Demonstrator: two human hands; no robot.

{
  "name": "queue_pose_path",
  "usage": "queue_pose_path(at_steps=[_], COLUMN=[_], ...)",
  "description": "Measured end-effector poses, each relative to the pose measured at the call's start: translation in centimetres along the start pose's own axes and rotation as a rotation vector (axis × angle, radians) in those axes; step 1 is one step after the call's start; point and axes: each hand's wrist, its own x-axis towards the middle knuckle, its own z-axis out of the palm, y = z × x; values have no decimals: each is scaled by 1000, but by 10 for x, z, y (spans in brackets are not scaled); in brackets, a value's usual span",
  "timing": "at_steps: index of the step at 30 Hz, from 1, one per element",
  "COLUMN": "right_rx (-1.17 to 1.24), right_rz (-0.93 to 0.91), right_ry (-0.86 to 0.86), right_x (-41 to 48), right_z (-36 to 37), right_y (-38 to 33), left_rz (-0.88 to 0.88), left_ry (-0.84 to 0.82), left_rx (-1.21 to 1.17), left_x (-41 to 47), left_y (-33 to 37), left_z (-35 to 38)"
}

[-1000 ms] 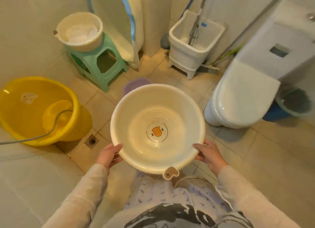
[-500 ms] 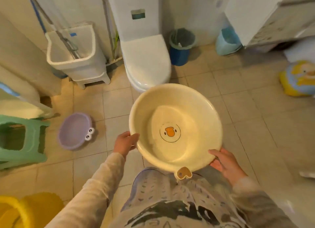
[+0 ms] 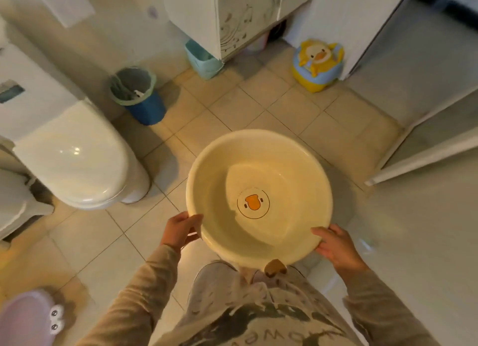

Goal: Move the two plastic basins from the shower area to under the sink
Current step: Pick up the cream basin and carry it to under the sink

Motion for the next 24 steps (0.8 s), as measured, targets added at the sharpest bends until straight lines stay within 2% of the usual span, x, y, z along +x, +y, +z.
queue_pose_path(at_steps=[6, 12, 24], right_rx=[-26, 22, 169], right_rz=[-41, -75, -8], right_ry=[60, 90, 229], right_x=[43, 81, 173], right_z=[-32, -49, -72], right_y=[-72, -124, -239], left_rz=[-5, 22, -9], left_ry=[0, -72, -186], left_rx=[9, 71, 170], left_x=[32, 69, 171], left_y=[48, 108, 252], left_z=[72, 126, 252])
